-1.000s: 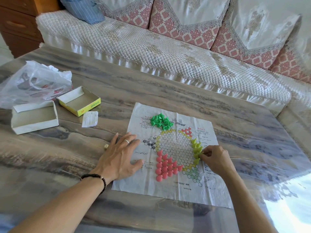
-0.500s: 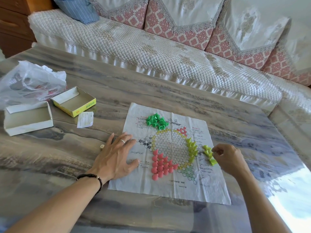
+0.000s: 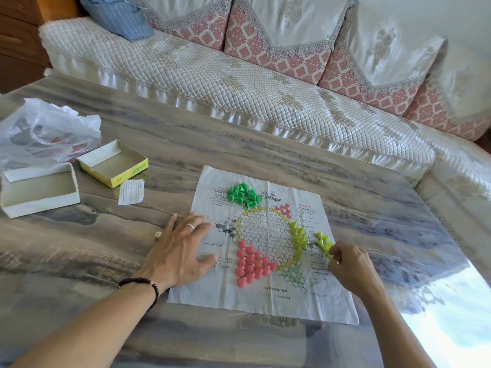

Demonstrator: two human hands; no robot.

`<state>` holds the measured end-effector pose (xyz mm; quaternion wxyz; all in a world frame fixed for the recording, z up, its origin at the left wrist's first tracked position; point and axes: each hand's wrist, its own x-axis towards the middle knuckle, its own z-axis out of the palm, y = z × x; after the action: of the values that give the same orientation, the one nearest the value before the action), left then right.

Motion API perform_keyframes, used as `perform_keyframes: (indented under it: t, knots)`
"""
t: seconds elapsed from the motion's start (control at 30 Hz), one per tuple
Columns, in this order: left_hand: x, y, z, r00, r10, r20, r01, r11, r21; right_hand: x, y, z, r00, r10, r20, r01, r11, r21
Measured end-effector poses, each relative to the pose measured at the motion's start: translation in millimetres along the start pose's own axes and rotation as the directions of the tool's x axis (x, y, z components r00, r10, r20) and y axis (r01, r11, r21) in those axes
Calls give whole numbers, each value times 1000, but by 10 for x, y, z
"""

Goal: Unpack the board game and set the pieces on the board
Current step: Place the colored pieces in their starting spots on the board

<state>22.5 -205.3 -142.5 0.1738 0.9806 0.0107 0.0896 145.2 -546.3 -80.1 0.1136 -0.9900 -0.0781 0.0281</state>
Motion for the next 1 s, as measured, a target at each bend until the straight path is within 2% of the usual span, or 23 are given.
perform_keyframes:
  t: [0.13, 0.3, 0.5, 1.0]
  knots:
    - [-5, -6, 14, 1000, 5, 0, -5, 1000, 9, 32, -37, -72, 1000, -12, -14, 12, 1000, 16]
    - [-9, 4, 7, 1000, 7, -12, -7, 1000, -2, 57, -172, -41, 999, -29, -38, 35, 983, 181]
    - [-3, 2, 10, 1000, -1, 5, 1, 1000, 20, 54, -251, 123, 998, 3, -70, 16, 964, 264]
    - [-5, 5, 0, 1000, 4, -1, -4, 1000, 6, 68, -283, 154, 999, -43, -17, 46, 967, 249]
